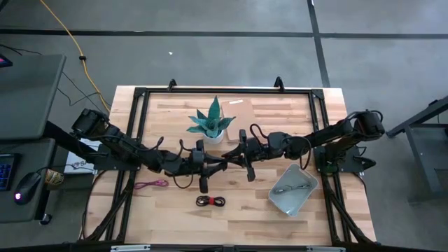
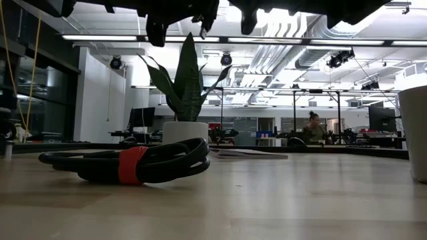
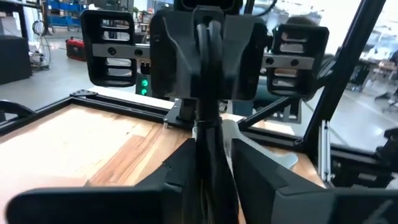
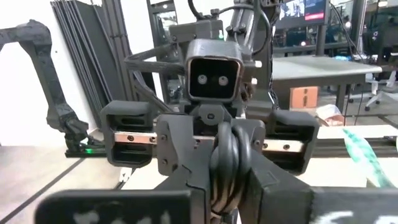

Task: Pick and place USB-C Cables
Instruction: Put the top black charger cable into the white bin

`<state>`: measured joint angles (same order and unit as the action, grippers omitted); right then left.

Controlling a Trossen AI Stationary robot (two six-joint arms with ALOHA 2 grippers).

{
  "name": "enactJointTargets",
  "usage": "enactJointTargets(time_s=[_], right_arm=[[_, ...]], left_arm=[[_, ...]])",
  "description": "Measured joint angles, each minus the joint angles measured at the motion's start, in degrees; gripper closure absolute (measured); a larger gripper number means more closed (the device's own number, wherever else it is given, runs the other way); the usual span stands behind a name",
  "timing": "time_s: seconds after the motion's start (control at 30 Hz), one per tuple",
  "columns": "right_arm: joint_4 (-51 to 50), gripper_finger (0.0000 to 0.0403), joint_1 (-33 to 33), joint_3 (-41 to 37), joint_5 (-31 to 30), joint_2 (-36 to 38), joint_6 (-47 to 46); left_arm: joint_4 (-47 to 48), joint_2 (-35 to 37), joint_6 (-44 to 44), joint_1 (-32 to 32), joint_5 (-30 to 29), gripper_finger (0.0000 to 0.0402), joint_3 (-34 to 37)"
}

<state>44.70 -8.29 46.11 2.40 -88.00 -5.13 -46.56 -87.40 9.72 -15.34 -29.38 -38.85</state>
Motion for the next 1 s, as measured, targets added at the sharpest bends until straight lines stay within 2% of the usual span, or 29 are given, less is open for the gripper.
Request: enactJointTargets(time_s=[0.13, 0.33, 0.47, 0.57, 0.73, 1.0], right_arm=[[-2.52, 0.0386, 0.02, -0.03, -0.42, 0.97, 0.76], [-8.45, 0.0390, 0.02, -0.04, -0.70, 3.81, 1.74], [-15.73, 0.0380, -0.04, -0.09, -0.95, 7.68, 2.49], [-19.75, 0.0384, -1.04, -0.13, -2.49, 10.13, 3.30], [-23.68, 0.0394, -3.19, -0.15, -8.39, 11.73, 5.18], [-26.15, 0.0394, -2.17, -0.17, -11.38, 11.70, 4.11]], left_arm=[[2.92, 2.71, -2.80, -1.86, -2.95, 0.0285, 0.02], [14.01, 10.89, -5.59, -7.26, -14.42, 0.0240, 0.02], [19.75, 17.18, -5.62, -10.79, -19.38, 0.0227, 1.60], [18.87, 21.80, -6.30, -12.38, -19.73, 0.0225, 5.30], [11.26, 28.81, -10.52, -14.06, -19.48, 0.0225, 12.00], [8.78, 32.83, -11.44, -14.09, -19.25, 0.0225, 16.39]])
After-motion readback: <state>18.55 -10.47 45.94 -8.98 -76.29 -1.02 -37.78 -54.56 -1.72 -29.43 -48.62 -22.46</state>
